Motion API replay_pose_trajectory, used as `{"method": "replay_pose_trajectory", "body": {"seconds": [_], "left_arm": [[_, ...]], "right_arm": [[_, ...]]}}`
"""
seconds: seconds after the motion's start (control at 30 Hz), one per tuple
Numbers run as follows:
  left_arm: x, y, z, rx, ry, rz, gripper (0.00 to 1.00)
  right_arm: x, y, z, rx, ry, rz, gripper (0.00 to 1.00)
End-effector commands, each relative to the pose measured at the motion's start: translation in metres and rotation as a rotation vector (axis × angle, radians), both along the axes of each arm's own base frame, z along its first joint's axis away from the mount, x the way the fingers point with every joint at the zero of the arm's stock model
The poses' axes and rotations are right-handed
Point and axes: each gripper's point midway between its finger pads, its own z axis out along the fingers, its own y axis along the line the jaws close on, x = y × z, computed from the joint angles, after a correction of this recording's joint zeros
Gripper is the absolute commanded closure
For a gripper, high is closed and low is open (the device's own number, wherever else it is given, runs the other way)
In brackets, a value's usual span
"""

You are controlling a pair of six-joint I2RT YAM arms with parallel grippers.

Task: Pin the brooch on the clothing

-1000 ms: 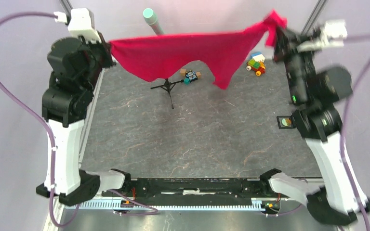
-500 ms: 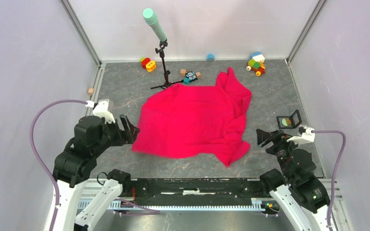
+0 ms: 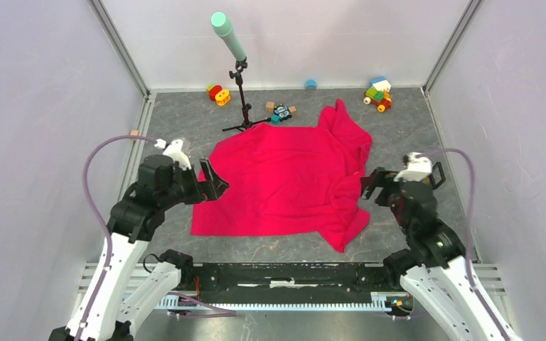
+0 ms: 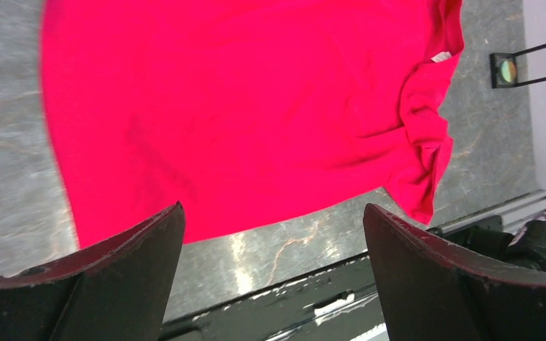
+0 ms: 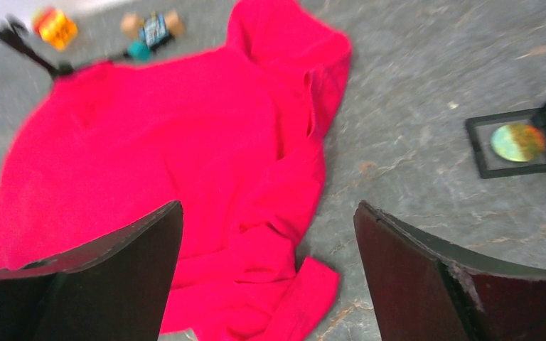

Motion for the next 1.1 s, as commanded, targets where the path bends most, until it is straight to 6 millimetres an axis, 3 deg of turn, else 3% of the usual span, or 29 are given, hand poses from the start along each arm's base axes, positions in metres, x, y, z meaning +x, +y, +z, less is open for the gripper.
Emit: {"method": "replay_pose_trajectory", "body": {"seconds": [0.0,0.1,0.2,0.33,0.57,0.73,0.9,1.0,1.07], "left_arm": [[0.028,-0.033,-0.01,-0.191,-0.008,-0.018,0.0],[0.042,-0.036,-0.038,-0.2,0.019,0.013,0.0],[0.057,-0.037,-0.067,-0.203,0.056,0.057,0.0],[0.073,-0.04,-0.092,-0.197,0.086,0.081,0.0],[0.085,-0.033,-0.127,-0.154,0.098,0.135,0.0],[0.075,-0.027,-0.16,-0.145,0.156,0.171,0.0],[0.062,-0.021,-0.185,-0.118,0.213,0.193,0.0],[0.053,-0.018,-0.195,-0.1,0.242,0.187,0.0],[0.05,-0.014,-0.199,-0.088,0.252,0.197,0.0]], "right_arm": [[0.009,0.049,-0.063,-0.053,0.151,0.267,0.12],[0.002,0.06,-0.118,-0.085,0.302,0.346,0.18],[-0.002,0.065,-0.145,-0.107,0.359,0.381,0.24],[0.0,0.075,-0.146,-0.179,0.355,0.407,0.37],[0.013,0.091,-0.142,-0.329,0.355,0.41,0.38],[0.02,0.096,-0.163,-0.401,0.405,0.43,0.39],[0.017,0.092,-0.188,-0.417,0.471,0.412,0.46],[0.016,0.09,-0.189,-0.388,0.455,0.381,0.5],[0.018,0.083,-0.187,-0.382,0.441,0.333,0.58]]}}
